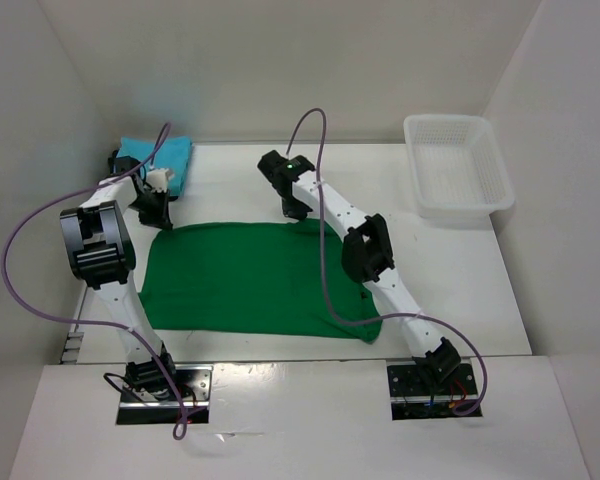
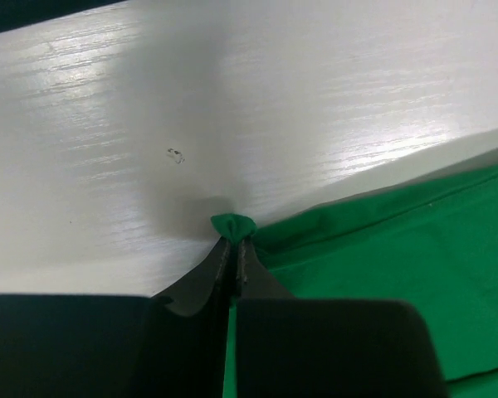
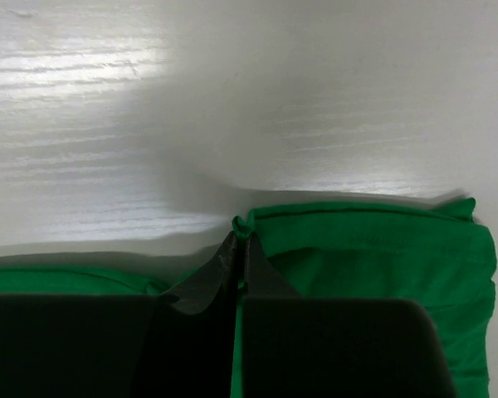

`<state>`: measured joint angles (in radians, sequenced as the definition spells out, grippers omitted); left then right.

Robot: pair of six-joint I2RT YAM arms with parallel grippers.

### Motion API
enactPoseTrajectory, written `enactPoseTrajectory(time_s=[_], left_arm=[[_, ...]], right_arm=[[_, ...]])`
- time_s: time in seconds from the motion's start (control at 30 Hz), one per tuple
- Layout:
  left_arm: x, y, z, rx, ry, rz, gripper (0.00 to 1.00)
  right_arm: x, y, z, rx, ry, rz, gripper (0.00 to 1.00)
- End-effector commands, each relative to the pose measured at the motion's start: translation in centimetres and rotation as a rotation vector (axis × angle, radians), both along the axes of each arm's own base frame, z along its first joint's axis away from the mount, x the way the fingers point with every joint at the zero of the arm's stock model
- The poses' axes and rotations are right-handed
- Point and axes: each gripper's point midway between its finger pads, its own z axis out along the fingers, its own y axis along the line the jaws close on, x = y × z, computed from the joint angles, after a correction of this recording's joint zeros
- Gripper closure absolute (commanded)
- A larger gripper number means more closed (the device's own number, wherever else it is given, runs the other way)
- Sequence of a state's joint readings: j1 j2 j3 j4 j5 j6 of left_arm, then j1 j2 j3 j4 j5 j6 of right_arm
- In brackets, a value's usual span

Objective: Fold and stack the t-shirts
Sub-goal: Grap the side of the flattened tshirt furthest away from the robot with both arms, then fold the other side of the tshirt into a rectangle

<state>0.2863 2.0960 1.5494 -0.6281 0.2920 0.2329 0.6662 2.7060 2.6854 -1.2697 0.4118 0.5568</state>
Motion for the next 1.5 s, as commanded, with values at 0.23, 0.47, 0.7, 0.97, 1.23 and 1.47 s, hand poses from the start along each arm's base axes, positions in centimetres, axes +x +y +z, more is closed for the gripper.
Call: enactPoseTrajectory(time_s=[0.23, 0.47, 0.7, 0.97, 1.23, 1.47], left_arm=[[-1.5, 0.1, 5.8, 0.081, -0.195, -0.113, 1.0], [-4.6, 1.0, 4.4, 0.128, -0.172, -0.26, 1.0], [-7.2, 0.0, 1.7, 0.182, -0.113, -0.38, 1.0], [-7.8, 0.6, 2.1, 0.226, -0.11, -0.391, 1.0], [-1.3, 0.7, 7.7, 0.29, -0.327, -0.328, 1.0], [1.1, -0.1, 11.0, 0.278, -0.444, -0.333, 1.0]], right_arm=[[-6.2, -1.8, 7.2, -0.065, -0.031, 0.036, 1.0], [-13.2, -3.9, 5.3, 0.009, 0.069, 0.026, 1.0], [-17.9, -1.1, 1.7, 0.118, 0.22, 0.085, 1.0], [-20.5, -0.5, 0.0, 0.181, 0.312, 0.112, 1.0], [-16.7, -0.2, 1.0, 0.172, 0.229, 0.062, 1.0], [-14.5, -0.4, 1.6, 0.207, 0.199, 0.048, 1.0]])
